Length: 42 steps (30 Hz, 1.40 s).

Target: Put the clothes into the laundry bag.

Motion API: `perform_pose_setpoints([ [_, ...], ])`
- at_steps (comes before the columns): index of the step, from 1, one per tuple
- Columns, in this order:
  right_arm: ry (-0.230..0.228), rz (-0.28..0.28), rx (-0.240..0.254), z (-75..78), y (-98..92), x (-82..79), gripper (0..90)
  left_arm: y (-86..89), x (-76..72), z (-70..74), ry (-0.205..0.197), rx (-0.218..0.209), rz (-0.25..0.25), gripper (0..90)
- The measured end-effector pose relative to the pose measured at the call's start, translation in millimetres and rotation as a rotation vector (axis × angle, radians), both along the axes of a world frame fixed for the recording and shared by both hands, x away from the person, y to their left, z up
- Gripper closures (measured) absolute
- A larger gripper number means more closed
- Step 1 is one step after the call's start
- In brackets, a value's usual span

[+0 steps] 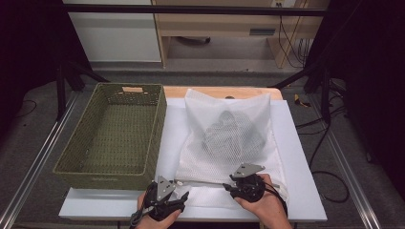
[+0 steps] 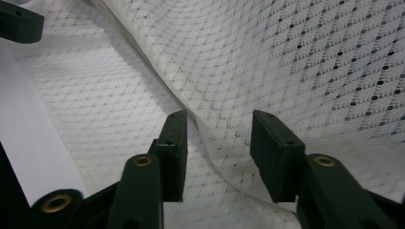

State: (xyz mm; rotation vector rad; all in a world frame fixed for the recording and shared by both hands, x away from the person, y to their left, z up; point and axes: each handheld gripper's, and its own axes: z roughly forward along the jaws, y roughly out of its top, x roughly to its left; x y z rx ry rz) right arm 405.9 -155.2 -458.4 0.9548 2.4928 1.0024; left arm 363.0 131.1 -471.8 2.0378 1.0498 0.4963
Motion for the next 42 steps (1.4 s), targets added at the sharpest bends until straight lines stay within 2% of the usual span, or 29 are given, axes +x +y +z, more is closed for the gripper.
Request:
perform_pose_setpoints([
  [5, -0.028, 0.008, -0.002, 2.3, -0.2, -1.5, 46.2, 1.2, -0.5, 1.1, -0.006, 0.001, 0.002, 29.4],
  [6, -0.038, 0.014, 0.002, 3.7, -0.2, -2.6, 41.9, 1.7, -1.1, 1.7, -0.009, 0.001, 0.005, 28.9],
  [13, -0.057, 0.007, 0.003, 8.2, -2.1, -3.8, 28.8, 1.8, -2.7, 2.8, -0.013, -0.005, -0.012, 26.6],
  [16, -0.069, -0.001, 0.012, 10.8, -4.0, -2.8, 20.7, 0.9, -4.2, 3.7, -0.023, 0.003, -0.013, 22.9],
  [17, -0.069, -0.001, 0.012, 10.8, -4.0, -2.8, 20.7, 0.9, -4.2, 3.7, -0.023, 0.003, -0.013, 21.1],
  [22, -0.103, -0.022, 0.023, 17.1, -6.1, -4.2, 8.7, 1.0, -5.3, 5.5, -0.032, -0.008, 0.001, 14.4],
  [28, -0.162, -0.036, 0.036, 27.0, -6.5, -5.1, 6.8, -0.3, -8.8, 6.5, -0.033, -0.022, -0.016, 12.2],
  [32, -0.181, -0.028, 0.034, 31.0, -3.6, -5.4, 7.7, 0.2, -10.7, 7.6, -0.041, -0.031, -0.022, 11.5],
  [42, -0.167, -0.021, 0.014, 34.2, 11.6, -0.7, 10.2, 6.5, -13.1, 9.2, -0.047, -0.026, -0.018, 12.0],
])
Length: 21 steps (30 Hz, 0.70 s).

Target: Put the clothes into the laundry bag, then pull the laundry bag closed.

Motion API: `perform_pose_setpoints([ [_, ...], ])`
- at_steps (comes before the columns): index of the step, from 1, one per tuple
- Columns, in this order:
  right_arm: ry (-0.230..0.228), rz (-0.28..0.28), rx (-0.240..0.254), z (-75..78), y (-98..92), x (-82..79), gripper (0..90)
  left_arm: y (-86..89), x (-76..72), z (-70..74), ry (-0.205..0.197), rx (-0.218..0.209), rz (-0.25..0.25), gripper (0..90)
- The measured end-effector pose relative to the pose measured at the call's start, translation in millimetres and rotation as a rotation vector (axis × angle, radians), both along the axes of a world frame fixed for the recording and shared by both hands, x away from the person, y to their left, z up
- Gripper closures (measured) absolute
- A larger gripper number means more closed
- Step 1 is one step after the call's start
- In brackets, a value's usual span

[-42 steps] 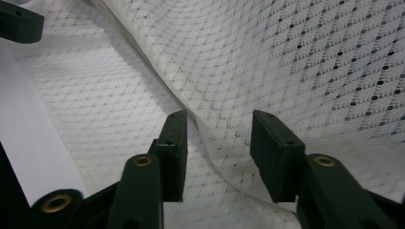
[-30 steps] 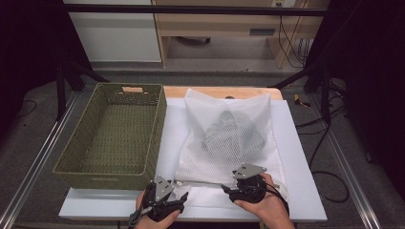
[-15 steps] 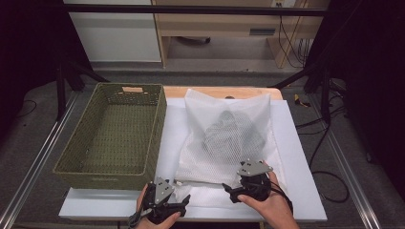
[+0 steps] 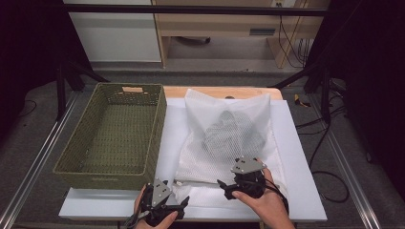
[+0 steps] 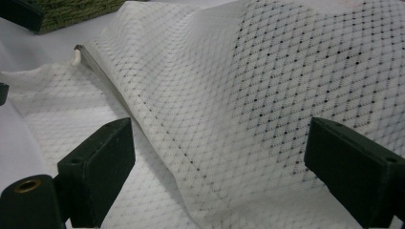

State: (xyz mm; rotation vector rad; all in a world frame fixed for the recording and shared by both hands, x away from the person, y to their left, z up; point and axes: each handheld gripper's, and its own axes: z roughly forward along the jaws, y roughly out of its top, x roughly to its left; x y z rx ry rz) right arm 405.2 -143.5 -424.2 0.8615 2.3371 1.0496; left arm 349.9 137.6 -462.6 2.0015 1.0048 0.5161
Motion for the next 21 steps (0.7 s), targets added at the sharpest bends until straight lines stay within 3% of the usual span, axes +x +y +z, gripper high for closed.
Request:
perform_pose_setpoints([
  [5, -0.001, 0.022, 0.000, 1.6, 11.5, 3.8, 10.9, 2.9, -1.2, -0.6, 0.004, 0.013, 0.014, 15.7],
  [14, -0.019, 0.088, -0.015, 1.3, 50.1, 14.1, 16.5, 8.5, -2.3, -1.2, 0.013, 0.023, 0.033, 21.8],
  [21, -0.015, 0.092, -0.012, -4.7, 50.6, 15.3, 24.5, 6.7, -2.0, -3.1, 0.023, 0.033, 0.032, 27.2],
])
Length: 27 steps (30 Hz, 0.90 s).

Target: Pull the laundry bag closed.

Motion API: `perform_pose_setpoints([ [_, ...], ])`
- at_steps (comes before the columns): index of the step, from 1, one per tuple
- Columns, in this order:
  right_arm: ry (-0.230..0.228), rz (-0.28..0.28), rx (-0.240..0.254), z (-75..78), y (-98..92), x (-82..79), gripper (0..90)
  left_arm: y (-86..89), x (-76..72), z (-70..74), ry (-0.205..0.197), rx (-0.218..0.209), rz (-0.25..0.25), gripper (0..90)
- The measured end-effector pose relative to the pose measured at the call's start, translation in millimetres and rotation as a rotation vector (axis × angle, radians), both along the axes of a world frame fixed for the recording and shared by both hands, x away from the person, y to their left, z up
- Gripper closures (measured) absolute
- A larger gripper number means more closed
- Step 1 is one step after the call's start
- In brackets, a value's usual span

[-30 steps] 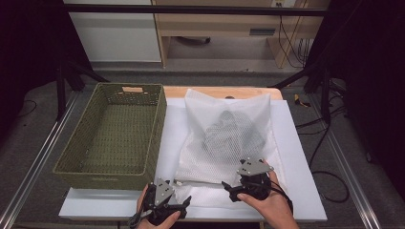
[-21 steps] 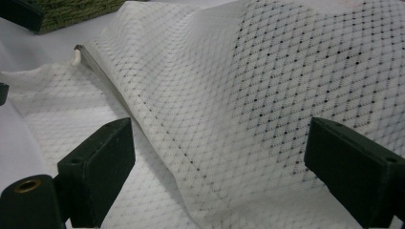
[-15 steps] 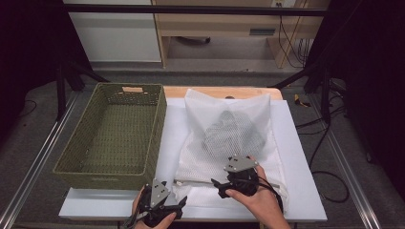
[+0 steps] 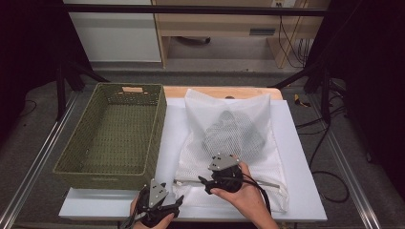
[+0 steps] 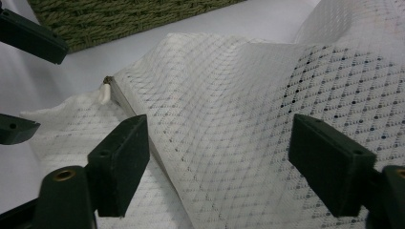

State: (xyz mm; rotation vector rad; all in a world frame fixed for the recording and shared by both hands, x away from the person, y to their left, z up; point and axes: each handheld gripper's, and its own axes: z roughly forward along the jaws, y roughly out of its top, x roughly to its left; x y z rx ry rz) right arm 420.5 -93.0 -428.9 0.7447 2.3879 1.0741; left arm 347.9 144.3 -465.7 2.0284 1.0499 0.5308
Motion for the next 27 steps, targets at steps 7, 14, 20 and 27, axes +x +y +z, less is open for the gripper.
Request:
perform_pose_setpoints([
  [7, 0.001, 0.001, 0.013, -1.1, -2.6, -1.2, 29.0, 0.5, 5.4, -5.2, 0.012, -0.014, 0.007, 32.1],
  [14, 0.014, 0.018, 0.000, -5.7, 1.1, -2.4, 30.7, 1.9, 13.4, -9.0, 0.019, -0.026, 0.021, 37.4],
  [20, 0.020, 0.020, -0.006, -8.2, 2.2, -2.8, 32.1, -1.0, 18.0, -13.6, 0.025, -0.026, 0.011, 40.5],
  [27, 0.026, 0.021, -0.004, -8.3, 1.8, -2.9, 32.7, 0.0, 25.3, -16.7, 0.035, -0.024, 0.006, 38.6],
])
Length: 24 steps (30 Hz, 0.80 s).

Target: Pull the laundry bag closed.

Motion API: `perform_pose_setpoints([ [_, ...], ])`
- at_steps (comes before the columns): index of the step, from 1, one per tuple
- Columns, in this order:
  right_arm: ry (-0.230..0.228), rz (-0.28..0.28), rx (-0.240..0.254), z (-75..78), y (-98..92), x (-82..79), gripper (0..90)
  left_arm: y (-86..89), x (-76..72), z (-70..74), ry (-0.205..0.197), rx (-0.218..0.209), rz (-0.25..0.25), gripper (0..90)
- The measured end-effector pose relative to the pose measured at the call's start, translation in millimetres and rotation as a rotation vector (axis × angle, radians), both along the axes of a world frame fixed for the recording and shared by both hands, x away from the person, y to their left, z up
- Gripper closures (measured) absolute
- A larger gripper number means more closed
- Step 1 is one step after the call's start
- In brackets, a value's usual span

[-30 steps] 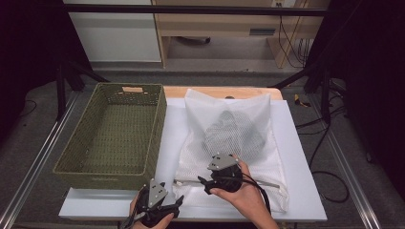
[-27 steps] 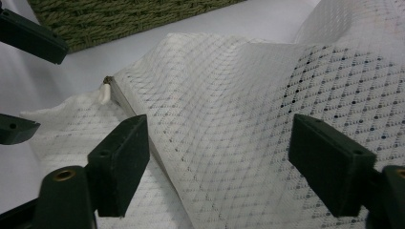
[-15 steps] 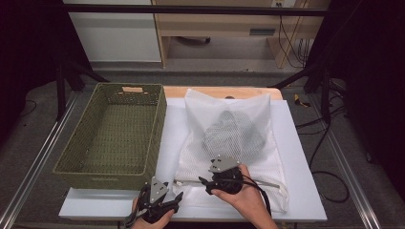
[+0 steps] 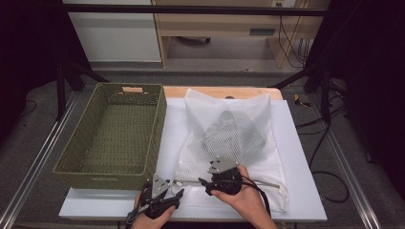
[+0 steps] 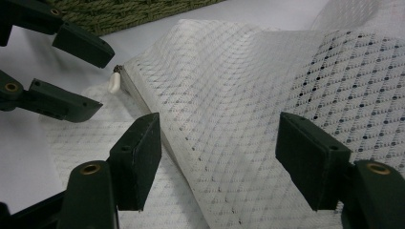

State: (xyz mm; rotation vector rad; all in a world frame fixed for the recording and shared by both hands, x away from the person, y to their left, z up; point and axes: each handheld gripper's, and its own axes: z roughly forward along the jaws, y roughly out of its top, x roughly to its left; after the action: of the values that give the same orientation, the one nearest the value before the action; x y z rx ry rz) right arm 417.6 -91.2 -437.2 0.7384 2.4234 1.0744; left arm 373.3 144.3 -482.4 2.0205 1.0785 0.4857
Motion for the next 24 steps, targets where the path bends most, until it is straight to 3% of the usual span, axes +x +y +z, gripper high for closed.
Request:
perform_pose_setpoints([
  [14, 0.001, 0.013, -0.001, 0.5, 0.5, -0.5, 33.4, -2.0, 4.6, -5.0, 0.020, -0.007, -0.018, 41.5],
  [24, 0.003, 0.011, -0.003, 0.2, 2.0, -1.2, 33.5, -2.9, 3.1, -5.4, 0.005, -0.008, -0.014, 61.5],
])
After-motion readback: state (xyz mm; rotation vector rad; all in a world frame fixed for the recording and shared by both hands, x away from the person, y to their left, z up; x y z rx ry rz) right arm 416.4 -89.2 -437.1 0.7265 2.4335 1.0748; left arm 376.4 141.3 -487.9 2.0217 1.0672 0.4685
